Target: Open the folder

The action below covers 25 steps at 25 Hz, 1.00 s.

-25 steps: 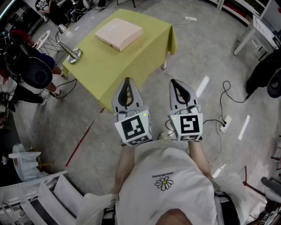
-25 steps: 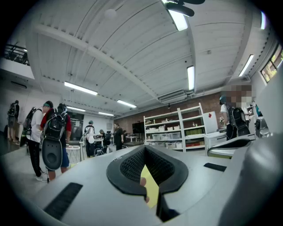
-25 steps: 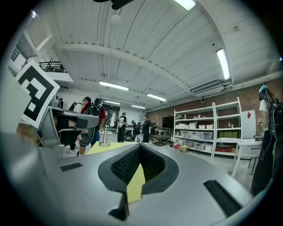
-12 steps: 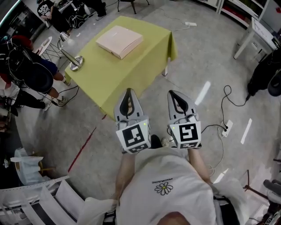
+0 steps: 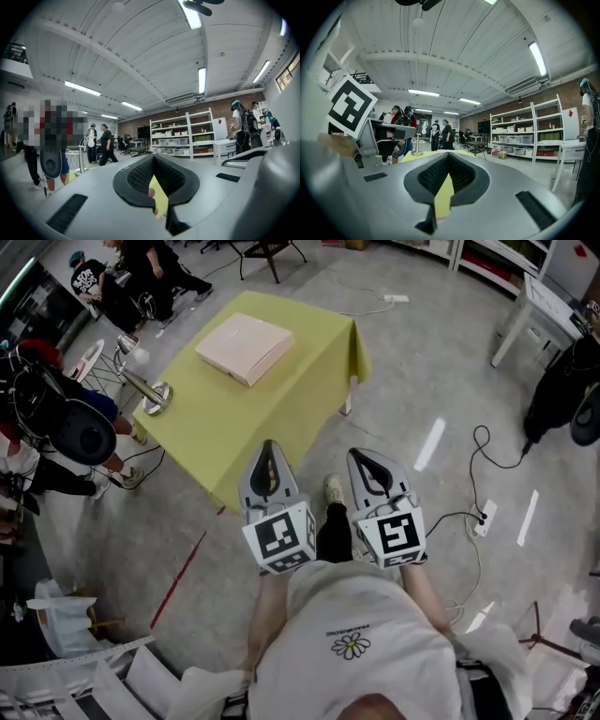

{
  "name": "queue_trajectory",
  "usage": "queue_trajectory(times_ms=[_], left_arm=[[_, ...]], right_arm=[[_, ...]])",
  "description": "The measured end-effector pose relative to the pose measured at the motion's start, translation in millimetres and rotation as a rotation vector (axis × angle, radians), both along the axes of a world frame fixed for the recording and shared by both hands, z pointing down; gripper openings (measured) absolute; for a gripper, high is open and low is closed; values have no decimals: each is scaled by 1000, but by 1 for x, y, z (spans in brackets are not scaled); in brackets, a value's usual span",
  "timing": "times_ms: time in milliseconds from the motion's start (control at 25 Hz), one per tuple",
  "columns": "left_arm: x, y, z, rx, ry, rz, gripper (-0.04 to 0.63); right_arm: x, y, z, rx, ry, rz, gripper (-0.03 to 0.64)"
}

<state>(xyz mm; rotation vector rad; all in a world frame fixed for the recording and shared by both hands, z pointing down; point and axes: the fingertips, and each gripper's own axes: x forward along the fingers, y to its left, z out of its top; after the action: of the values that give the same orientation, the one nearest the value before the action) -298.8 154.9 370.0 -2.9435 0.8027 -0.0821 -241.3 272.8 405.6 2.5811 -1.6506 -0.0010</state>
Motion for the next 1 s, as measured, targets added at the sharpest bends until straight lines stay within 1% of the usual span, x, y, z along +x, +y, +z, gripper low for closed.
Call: queue_trajectory(times_ms=[80,200,320,480,640,800,920,1000], left_arm=[[22,-5,-1,3,7,22,14],[63,-13,-3,3,21,68,15],[94,-25,-5,10,24,87,14],[140,-45,-5,-17,39,109,14],[189,-75,-5,-48,35,112,14],[235,-109,-15,-39,43,114,14],[267,-140,-19,-39,41,110,14],[287,-164,-17,-46,36,105,15]], right_arm=[[16,-6,-2,-9,8,3,9],[44,-18,-4,-44,57,-8,9],[70,-31,-3,-73,88,-5,9],[112,-51,-1,-98,97,3,9],[159,-78,-3,-124,81,8,9],[212,-115,-14,-105,39,12,9],[246,-149,-20,-89,-2,-8,9],[263,-173,-20,-96,-12,-28,9]])
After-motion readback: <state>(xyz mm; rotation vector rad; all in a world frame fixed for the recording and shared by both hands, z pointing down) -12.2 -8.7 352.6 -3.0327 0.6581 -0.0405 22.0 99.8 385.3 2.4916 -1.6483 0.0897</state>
